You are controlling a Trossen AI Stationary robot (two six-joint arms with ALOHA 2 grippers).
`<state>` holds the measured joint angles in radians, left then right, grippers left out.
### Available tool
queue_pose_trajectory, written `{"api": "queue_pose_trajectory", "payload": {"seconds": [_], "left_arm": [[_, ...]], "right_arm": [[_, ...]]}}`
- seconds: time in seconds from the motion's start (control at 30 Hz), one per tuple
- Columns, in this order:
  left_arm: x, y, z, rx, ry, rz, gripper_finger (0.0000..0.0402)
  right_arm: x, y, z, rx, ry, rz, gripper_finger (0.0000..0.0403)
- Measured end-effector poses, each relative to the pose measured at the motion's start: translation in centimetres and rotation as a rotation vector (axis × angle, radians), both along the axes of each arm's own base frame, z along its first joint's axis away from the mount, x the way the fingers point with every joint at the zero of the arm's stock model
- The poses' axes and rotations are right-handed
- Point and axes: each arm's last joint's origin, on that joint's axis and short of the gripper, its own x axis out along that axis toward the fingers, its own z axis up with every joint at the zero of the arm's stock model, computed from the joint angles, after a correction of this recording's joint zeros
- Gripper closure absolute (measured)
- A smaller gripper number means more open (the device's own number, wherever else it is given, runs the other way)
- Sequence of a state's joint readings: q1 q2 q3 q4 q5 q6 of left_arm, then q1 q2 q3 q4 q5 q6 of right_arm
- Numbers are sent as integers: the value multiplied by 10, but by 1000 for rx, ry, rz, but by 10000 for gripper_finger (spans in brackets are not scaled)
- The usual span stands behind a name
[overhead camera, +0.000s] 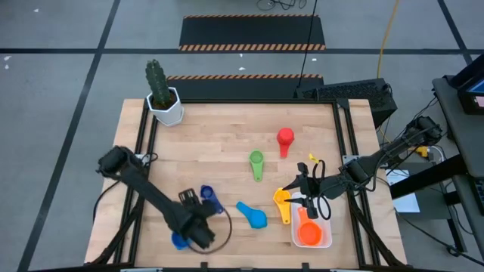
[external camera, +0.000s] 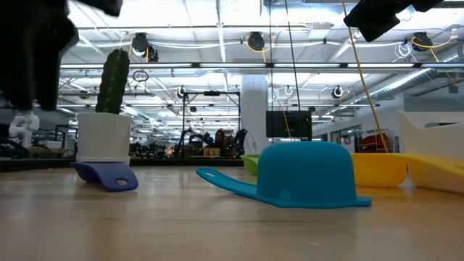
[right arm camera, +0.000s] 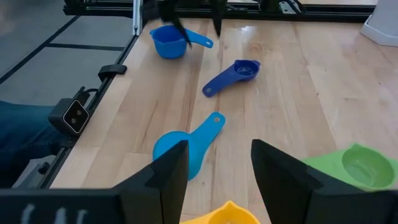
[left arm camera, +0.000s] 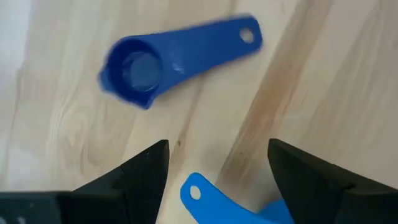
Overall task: Nest measuring cups in basket
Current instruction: Stack the blue measuring cup on top of the orange measuring cup into the white bin
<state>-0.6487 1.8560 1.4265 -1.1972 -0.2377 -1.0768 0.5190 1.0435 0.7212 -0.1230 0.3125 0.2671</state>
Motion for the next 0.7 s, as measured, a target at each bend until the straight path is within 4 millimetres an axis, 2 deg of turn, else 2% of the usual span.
{"api": "queue_pose_trajectory", "payload": {"seconds": [0.07, 0.17, 0.3, 0.4, 0.53, 0.7], "left_arm": [[-4, 9, 20, -39, -62, 55, 144], [-23, 24, 42, -86, -164, 114, 168], [-58, 46, 50, -229, -280, 218, 199], [-81, 57, 40, -419, -361, 293, 212], [-97, 62, 12, -656, -466, 341, 215], [-114, 64, -27, -740, -480, 376, 210]], "right_arm": [[0, 0, 0, 4, 1, -2, 236], [0, 0, 0, 8, 2, -1, 236], [0, 1, 0, 18, 8, 18, 236], [0, 1, 0, 20, 9, 22, 236], [0, 1, 0, 20, 9, 22, 236], [0, 1, 0, 20, 9, 22, 236]]}}
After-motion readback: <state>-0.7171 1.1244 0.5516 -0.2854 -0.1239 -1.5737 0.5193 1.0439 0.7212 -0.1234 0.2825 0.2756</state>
